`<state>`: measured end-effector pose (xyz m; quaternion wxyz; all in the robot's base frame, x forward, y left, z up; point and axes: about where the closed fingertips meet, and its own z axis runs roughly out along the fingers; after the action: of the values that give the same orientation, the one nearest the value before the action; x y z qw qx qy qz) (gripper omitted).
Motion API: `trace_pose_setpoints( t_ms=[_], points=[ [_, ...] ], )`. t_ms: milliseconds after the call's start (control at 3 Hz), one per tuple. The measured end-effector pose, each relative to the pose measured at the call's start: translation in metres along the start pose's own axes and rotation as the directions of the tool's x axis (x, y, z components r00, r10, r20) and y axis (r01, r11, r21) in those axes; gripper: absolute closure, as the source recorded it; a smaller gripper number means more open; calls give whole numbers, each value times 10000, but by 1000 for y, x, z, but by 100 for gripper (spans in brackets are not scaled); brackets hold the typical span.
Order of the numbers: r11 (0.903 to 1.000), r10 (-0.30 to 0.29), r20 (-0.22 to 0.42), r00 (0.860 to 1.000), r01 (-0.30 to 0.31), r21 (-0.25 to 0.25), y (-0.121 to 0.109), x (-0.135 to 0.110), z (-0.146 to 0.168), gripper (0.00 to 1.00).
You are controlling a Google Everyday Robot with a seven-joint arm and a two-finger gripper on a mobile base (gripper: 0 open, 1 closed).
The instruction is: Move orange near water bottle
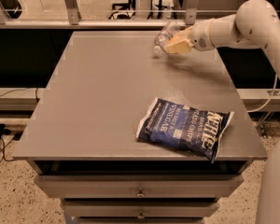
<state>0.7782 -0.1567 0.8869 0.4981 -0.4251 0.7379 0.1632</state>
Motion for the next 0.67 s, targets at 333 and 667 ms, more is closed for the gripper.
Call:
trace_pose_setpoints(
  t_ms=[333,667],
  points=[
    [9998,101,-4,9999,-101,-147,9,3,6,0],
    [9998,115,18,9999,-115,-177,13,3,7,0]
  ],
)
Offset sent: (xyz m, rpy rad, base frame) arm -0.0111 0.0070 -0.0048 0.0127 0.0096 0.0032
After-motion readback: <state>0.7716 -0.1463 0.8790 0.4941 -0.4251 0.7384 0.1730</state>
